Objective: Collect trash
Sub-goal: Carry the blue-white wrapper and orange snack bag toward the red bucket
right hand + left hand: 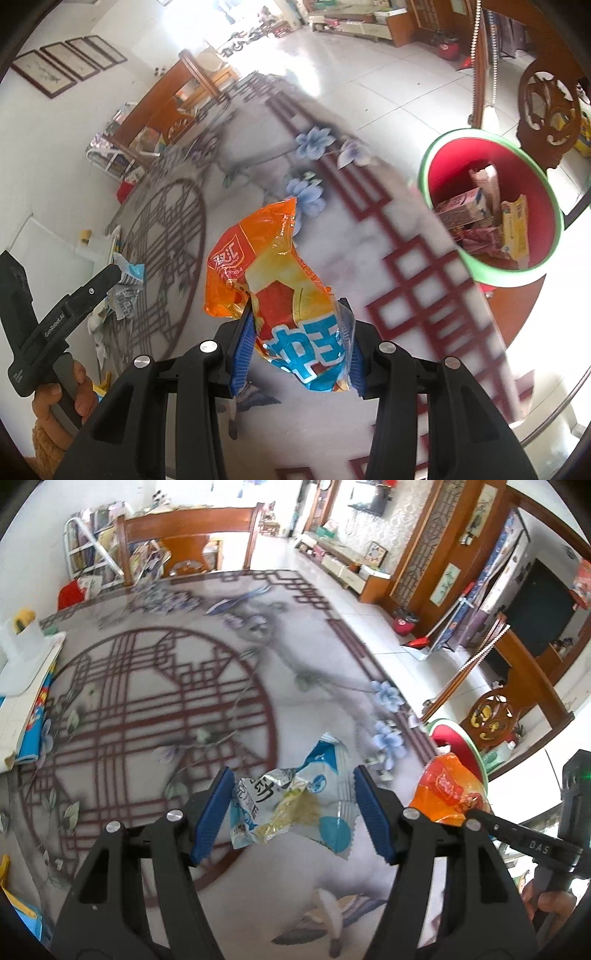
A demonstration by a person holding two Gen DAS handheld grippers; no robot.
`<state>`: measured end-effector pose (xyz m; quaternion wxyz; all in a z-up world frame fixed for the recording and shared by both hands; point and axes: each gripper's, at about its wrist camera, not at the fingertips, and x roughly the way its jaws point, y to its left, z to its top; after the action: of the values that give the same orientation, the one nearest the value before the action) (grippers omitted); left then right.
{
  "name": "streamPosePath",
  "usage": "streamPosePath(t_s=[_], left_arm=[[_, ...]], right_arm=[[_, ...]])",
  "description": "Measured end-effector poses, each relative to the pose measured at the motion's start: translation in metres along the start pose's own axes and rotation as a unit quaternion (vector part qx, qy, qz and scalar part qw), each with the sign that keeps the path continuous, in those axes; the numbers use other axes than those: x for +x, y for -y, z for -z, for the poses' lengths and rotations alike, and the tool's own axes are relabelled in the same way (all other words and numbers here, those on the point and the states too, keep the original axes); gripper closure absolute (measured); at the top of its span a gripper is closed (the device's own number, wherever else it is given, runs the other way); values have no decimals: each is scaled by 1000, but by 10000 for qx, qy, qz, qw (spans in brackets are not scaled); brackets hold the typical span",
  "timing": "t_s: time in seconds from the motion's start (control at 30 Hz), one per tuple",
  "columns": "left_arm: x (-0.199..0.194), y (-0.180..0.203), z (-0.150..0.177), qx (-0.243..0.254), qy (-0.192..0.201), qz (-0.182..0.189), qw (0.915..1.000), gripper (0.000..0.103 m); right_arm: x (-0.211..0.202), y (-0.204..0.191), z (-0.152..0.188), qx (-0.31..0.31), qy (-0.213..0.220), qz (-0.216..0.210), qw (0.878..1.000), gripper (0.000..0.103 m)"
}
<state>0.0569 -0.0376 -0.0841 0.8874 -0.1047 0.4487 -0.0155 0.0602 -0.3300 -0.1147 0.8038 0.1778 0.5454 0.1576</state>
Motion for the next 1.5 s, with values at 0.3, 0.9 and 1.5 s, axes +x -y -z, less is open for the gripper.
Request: streamPosePath(t_s=[0.3,0.9,1.5], left_arm=[[7,39,-13,285,38,238,9993,39],[23,74,-10,526,-121,245,9982,39],[33,91,-6,664,-274,380,9967,39]], right_arm=[[-23,20,-12,132,271,34,9995,61],[-25,58,-19,420,243,2,9988,61],[-35,79,-25,545,348,147,9978,61]])
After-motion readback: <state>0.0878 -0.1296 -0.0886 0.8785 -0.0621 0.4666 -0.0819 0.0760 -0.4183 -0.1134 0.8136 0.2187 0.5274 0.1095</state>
